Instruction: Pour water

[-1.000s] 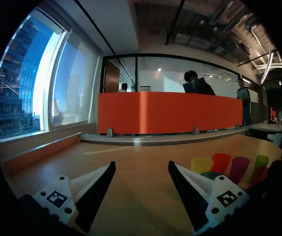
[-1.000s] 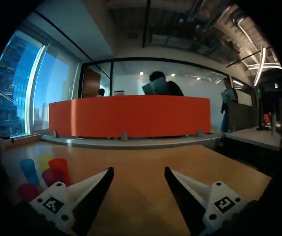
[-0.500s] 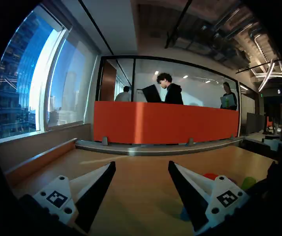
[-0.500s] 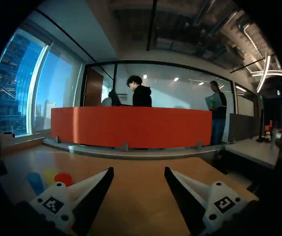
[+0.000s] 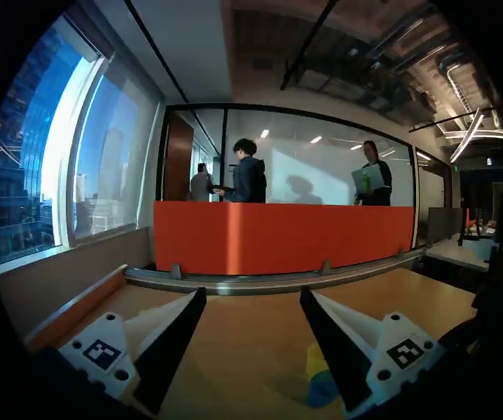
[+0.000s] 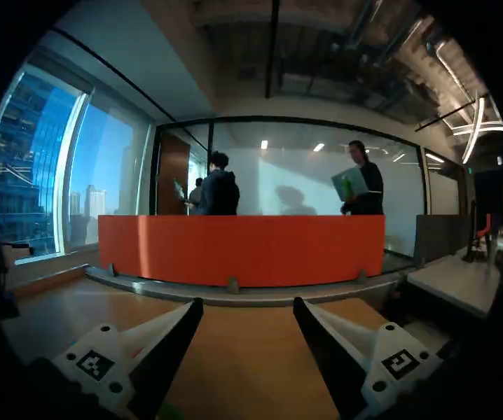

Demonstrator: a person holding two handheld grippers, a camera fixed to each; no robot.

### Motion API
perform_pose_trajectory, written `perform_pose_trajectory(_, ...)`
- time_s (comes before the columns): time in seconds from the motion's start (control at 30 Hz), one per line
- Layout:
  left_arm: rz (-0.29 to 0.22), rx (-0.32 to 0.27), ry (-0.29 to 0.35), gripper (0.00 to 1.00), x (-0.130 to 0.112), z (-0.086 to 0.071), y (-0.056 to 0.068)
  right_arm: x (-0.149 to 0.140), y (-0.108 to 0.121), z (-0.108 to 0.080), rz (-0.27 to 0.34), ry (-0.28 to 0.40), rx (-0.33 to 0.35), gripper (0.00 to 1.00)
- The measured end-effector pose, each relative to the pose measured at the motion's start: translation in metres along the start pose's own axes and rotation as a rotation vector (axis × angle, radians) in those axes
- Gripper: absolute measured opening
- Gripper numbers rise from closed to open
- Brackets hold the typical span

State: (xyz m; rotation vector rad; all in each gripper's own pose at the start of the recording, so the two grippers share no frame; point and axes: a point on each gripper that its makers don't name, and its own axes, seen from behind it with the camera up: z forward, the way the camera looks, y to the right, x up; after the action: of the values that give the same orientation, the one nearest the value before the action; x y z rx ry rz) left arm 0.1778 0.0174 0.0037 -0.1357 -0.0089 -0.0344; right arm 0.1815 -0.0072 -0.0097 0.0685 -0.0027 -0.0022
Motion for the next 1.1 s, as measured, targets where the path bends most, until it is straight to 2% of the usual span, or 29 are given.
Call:
perform_pose_trajectory(0.1,0.005,-0.012,0.007,1.0,0.012,0.001,0.001,0.012,0.0,0.0,-0.002,0.003,0.001,1.0)
perform_pose_trajectory(0.3,-0.017,-0.05,0.014,1.0,0.022,0.004,0.007,0.011,-0.004,0.001,0.0,-0.007,0.017,1.0)
perform_pose_trajectory(0.4,-0.031,-0.078,0.01,0.99,0.024,0.005,0.01,0.01,-0.009,0.002,0.007,-0.016,0.04,1.0)
perform_pose_trajectory(0.5,-0.021,-0.106,0.0,1.0,0.024,0.005,0.014,0.013,-0.016,0.002,0.013,-0.015,0.074,1.0)
perform_pose_trajectory(0.7,0.026,-0.173,-0.02,1.0,0.022,0.005,0.024,0.017,-0.035,0.0,-0.003,-0.012,0.175,1.0)
perform_pose_trajectory(0.8,0.037,-0.225,-0.026,1.0,0.023,0.003,0.033,0.019,-0.048,-0.005,-0.018,-0.011,0.234,1.0)
perform_pose_trajectory(0.9,0.037,-0.29,-0.03,1.0,0.025,-0.003,0.046,0.022,-0.063,-0.011,-0.032,-0.009,0.301,1.0)
perform_pose_trajectory(1.1,-0.003,-0.417,-0.038,1.0,0.032,-0.016,0.072,0.032,-0.095,-0.028,-0.037,-0.006,0.443,1.0)
